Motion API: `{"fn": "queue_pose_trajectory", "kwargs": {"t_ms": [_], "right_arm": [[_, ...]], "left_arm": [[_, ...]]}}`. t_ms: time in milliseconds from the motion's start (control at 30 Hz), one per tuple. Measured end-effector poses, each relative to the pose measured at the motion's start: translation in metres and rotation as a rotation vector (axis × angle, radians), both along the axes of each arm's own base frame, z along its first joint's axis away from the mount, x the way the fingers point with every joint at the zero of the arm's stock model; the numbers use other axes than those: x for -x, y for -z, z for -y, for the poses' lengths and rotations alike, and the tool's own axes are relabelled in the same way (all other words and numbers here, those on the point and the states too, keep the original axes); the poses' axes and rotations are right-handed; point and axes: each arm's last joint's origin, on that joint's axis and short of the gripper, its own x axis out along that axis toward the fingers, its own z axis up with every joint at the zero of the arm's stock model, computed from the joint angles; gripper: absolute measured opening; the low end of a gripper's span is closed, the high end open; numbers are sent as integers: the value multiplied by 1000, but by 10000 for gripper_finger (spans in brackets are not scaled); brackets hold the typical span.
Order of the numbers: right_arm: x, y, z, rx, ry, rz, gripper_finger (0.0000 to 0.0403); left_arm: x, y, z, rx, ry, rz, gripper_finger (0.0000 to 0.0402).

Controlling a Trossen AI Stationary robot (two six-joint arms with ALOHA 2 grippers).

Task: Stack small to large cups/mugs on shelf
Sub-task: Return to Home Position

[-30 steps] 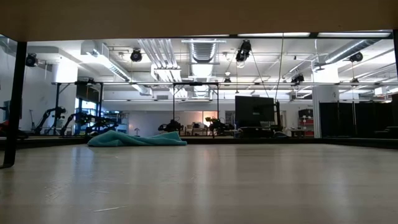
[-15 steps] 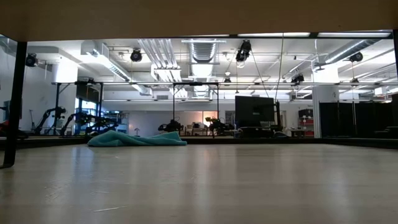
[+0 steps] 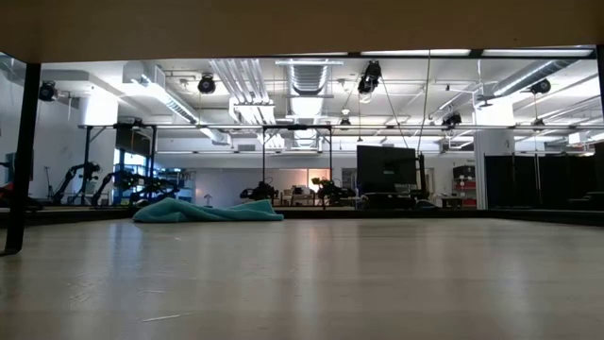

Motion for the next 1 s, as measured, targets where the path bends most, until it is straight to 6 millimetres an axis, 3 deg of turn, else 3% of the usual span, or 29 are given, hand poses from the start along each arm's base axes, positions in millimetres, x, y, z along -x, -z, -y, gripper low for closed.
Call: {"fn": "queue_pose_trajectory", "kwargs": {"t_ms": [300,500,733,867,1000], "right_arm": [[17,-28,13,-86,101,1,68],[36,-55,28,-158,157,37,70],[46,-68,35,-180,130,93,68],[47,-72,39,-59,73,239,66],[59,-93,53,-13,72,410,69]], "left_arm": [[5,-6,-1,4,0,25,86],[24,-13,-4,9,-1,67,86],[47,-19,-7,14,-1,104,86],[61,-19,-9,11,-4,85,86],[73,-16,-11,58,-34,60,86]]}}
